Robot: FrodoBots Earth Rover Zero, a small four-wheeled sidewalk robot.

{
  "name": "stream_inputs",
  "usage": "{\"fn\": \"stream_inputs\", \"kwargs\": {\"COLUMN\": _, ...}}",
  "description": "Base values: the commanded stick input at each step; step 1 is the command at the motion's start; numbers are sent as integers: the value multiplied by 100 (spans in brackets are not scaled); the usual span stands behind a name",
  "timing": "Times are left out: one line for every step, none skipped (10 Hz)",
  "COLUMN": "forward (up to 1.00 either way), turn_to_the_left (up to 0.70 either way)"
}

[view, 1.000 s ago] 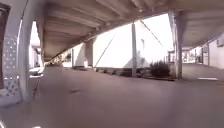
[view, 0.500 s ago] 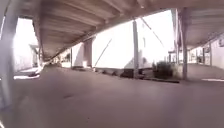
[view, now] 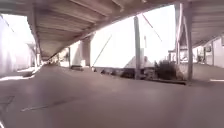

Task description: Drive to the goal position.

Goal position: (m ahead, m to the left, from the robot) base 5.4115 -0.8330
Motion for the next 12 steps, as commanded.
{"fn": "stream_inputs", "kwargs": {"forward": 70, "turn_to_the_left": 35}}
{"fn": "stream_inputs", "kwargs": {"forward": 70, "turn_to_the_left": 35}}
{"fn": "stream_inputs", "kwargs": {"forward": 70, "turn_to_the_left": 35}}
{"fn": "stream_inputs", "kwargs": {"forward": 70, "turn_to_the_left": 35}}
{"fn": "stream_inputs", "kwargs": {"forward": 70, "turn_to_the_left": 35}}
{"fn": "stream_inputs", "kwargs": {"forward": 70, "turn_to_the_left": 35}}
{"fn": "stream_inputs", "kwargs": {"forward": 70, "turn_to_the_left": 0}}
{"fn": "stream_inputs", "kwargs": {"forward": 70, "turn_to_the_left": 0}}
{"fn": "stream_inputs", "kwargs": {"forward": 70, "turn_to_the_left": 0}}
{"fn": "stream_inputs", "kwargs": {"forward": 70, "turn_to_the_left": 0}}
{"fn": "stream_inputs", "kwargs": {"forward": 70, "turn_to_the_left": 0}}
{"fn": "stream_inputs", "kwargs": {"forward": 70, "turn_to_the_left": 0}}
